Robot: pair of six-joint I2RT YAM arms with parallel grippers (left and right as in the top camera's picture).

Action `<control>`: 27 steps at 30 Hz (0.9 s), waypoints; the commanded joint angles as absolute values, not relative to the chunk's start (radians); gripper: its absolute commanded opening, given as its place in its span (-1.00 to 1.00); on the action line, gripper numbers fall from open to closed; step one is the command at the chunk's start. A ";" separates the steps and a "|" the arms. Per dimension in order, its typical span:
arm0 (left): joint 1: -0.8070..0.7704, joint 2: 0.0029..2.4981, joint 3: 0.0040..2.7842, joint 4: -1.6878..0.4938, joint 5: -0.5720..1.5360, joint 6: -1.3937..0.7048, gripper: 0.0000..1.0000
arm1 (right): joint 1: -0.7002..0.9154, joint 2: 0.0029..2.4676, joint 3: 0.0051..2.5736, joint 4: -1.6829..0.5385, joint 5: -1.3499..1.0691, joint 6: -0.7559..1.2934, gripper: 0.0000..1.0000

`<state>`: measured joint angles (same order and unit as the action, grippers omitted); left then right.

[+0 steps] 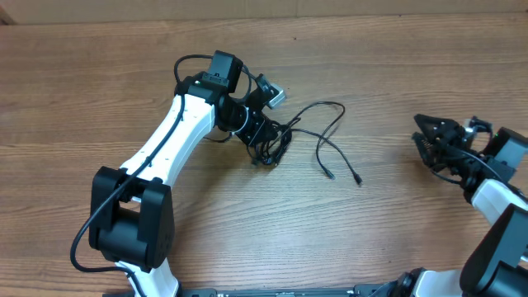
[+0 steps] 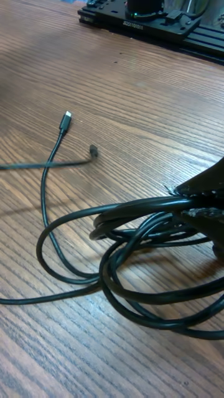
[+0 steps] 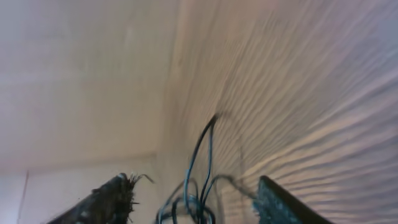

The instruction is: Untangle cables

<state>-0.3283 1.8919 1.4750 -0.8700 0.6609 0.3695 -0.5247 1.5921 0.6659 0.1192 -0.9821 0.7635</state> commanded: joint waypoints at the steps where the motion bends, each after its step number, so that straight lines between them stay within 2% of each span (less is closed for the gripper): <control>1: -0.322 1.898 1.473 -0.865 0.673 0.382 -0.92 | -0.431 1.573 0.675 0.123 -1.104 0.701 0.28; 4: -0.322 1.898 1.473 -0.860 0.674 0.381 -0.92 | -0.313 1.573 0.675 0.121 -1.112 0.702 0.20; 8: -0.322 1.898 1.473 -0.860 0.673 0.381 -0.92 | -0.139 1.573 0.675 0.125 -1.083 0.715 -0.09; 12: -0.322 1.898 1.473 -0.859 0.677 0.377 -0.92 | 0.020 1.574 0.675 0.123 -0.925 0.801 -0.12; 16: -0.323 1.898 1.473 -0.860 0.725 0.378 -0.92 | 0.167 1.574 0.675 0.145 -0.685 0.980 -0.13; 20: -0.324 1.898 1.473 -0.860 0.783 0.378 -0.92 | 0.292 1.574 0.675 0.224 -0.577 1.005 -0.13; 23: -0.324 1.898 1.473 -0.860 0.810 0.378 -0.92 | 0.369 1.575 0.675 0.224 -0.446 1.068 -0.13; 27: -0.326 1.898 1.473 -0.861 0.815 0.377 -0.92 | 0.403 1.575 0.675 0.252 -0.387 1.108 -0.13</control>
